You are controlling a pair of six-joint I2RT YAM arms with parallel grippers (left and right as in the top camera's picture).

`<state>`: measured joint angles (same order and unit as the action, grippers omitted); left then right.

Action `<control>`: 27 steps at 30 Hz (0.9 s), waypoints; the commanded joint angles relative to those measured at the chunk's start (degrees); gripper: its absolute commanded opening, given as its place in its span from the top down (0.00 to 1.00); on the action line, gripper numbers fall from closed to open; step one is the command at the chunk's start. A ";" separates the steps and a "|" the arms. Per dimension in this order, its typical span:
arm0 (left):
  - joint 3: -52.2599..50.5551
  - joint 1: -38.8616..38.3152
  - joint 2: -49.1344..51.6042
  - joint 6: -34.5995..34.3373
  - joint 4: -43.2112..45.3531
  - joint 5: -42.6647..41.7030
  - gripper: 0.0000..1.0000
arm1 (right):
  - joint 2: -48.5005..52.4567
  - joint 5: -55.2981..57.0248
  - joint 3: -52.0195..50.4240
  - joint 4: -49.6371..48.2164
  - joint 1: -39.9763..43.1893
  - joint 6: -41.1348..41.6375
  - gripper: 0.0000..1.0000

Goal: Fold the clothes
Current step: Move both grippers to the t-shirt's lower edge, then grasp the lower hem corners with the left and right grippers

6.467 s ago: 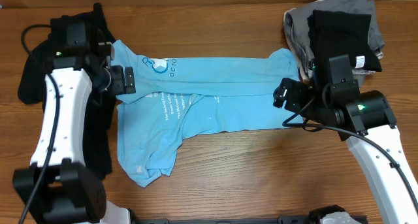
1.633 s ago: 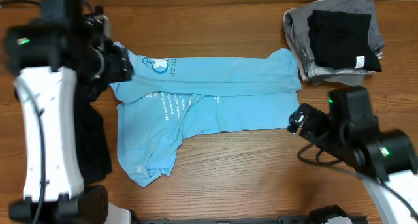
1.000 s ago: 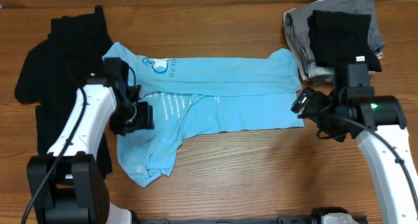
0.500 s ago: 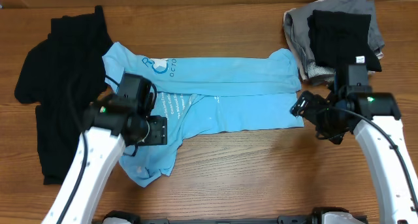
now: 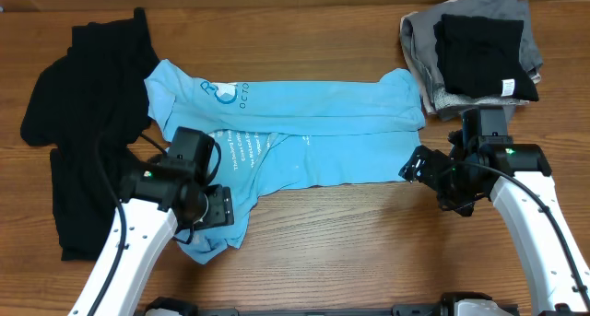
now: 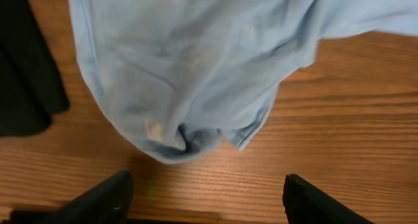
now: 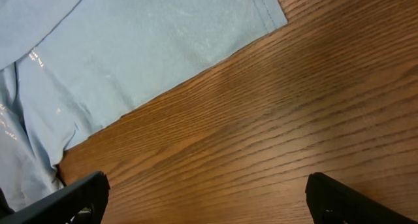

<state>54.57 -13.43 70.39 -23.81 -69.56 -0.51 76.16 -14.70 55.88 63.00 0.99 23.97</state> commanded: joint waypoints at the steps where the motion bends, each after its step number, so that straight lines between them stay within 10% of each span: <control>1: -4.00 -0.11 -0.46 -3.37 0.96 -1.53 0.25 | -1.27 -0.42 -0.17 -0.22 -0.17 -1.51 0.00; 27: -19.10 -16.31 -1.27 -26.27 15.26 5.29 0.17 | -1.25 1.77 -0.17 -2.54 -0.17 -1.97 0.00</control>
<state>36.14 -29.61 69.73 -47.37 -56.25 1.34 76.12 -13.63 55.86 60.93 0.97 22.44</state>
